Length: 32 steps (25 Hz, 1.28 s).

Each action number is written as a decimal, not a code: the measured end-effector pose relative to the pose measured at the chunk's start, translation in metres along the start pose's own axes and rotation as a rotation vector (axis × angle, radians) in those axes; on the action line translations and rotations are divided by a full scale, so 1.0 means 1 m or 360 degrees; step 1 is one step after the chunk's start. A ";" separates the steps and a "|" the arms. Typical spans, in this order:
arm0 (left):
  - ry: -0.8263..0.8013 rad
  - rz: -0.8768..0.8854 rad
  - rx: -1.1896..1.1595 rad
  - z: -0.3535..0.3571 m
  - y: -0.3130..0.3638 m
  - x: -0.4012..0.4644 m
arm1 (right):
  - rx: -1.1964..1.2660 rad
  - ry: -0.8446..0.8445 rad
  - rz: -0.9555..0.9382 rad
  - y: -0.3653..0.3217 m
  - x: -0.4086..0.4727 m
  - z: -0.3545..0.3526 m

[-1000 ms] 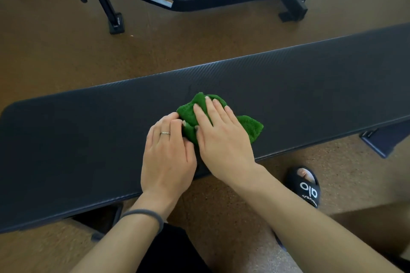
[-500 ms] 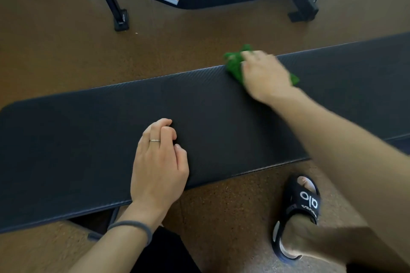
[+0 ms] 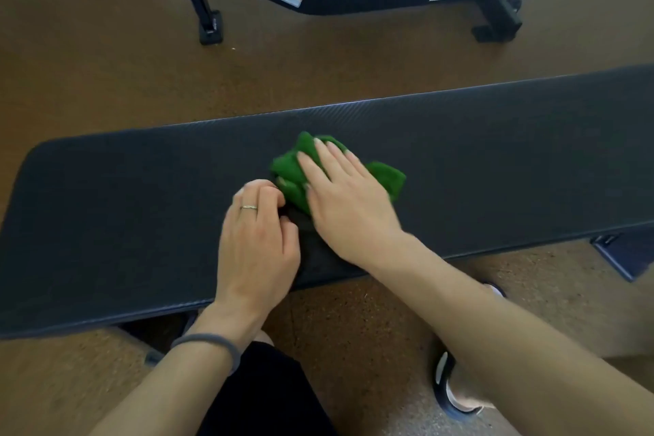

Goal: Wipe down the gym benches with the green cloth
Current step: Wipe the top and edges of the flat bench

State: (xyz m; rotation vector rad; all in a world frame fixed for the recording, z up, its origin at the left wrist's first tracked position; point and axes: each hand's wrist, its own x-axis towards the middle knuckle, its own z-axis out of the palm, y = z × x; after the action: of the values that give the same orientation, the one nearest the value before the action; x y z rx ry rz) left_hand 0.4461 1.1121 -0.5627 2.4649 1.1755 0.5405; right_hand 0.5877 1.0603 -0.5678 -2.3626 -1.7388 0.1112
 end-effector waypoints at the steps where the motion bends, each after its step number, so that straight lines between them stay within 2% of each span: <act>1: 0.0042 -0.0048 0.0042 -0.009 -0.011 0.001 | -0.0006 -0.0008 -0.0004 0.004 -0.026 -0.002; 4: 0.0041 -0.0210 0.0302 -0.032 -0.056 0.005 | -0.0024 -0.0102 -0.0045 0.013 -0.051 -0.006; 7: -0.0050 -0.0237 0.0338 -0.036 -0.074 0.001 | -0.0032 -0.0092 -0.0009 0.018 0.031 -0.006; 10: -0.0032 -0.0242 0.0295 -0.032 -0.073 -0.003 | 0.0039 -0.0143 0.0239 0.016 0.093 -0.007; 12: 0.0005 -0.0237 0.0262 -0.034 -0.074 -0.003 | 0.0002 -0.0015 0.0215 -0.001 0.066 0.005; 14: 0.0011 -0.0217 0.0264 -0.034 -0.075 -0.005 | -0.0007 0.0112 0.0055 -0.029 0.000 0.013; 16: 0.0017 -0.0215 0.0267 -0.033 -0.075 -0.006 | 0.0005 0.0024 -0.0042 -0.057 -0.046 0.017; 19: -0.0012 -0.0210 0.0250 -0.033 -0.077 -0.004 | -0.0010 -0.0020 -0.0149 -0.081 -0.042 0.017; 21: -0.0009 -0.0192 0.0250 -0.034 -0.079 -0.002 | -0.0041 -0.0016 -0.0158 -0.067 -0.038 0.015; 23: -0.0012 -0.0210 0.0259 -0.034 -0.078 -0.006 | -0.0118 0.0019 0.0000 -0.023 -0.048 0.009; 25: -0.0012 -0.0216 0.0257 -0.033 -0.076 -0.006 | -0.0185 0.0151 0.0303 0.025 -0.063 -0.003; 27: 0.0001 -0.0214 0.0256 -0.032 -0.075 -0.005 | -0.0145 0.0167 0.0541 0.033 -0.067 -0.008; 29: 0.0019 -0.0233 0.0257 -0.031 -0.075 -0.005 | -0.0190 0.0212 0.0494 -0.015 -0.058 0.001; 32: 0.0018 -0.0215 0.0203 -0.031 -0.077 -0.003 | -0.0105 0.0067 0.0073 -0.108 -0.055 0.021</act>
State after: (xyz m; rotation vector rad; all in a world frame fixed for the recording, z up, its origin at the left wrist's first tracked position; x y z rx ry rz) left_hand 0.3787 1.1601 -0.5723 2.4658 1.4097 0.4549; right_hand 0.4660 1.0410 -0.5694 -2.4334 -1.6952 0.0115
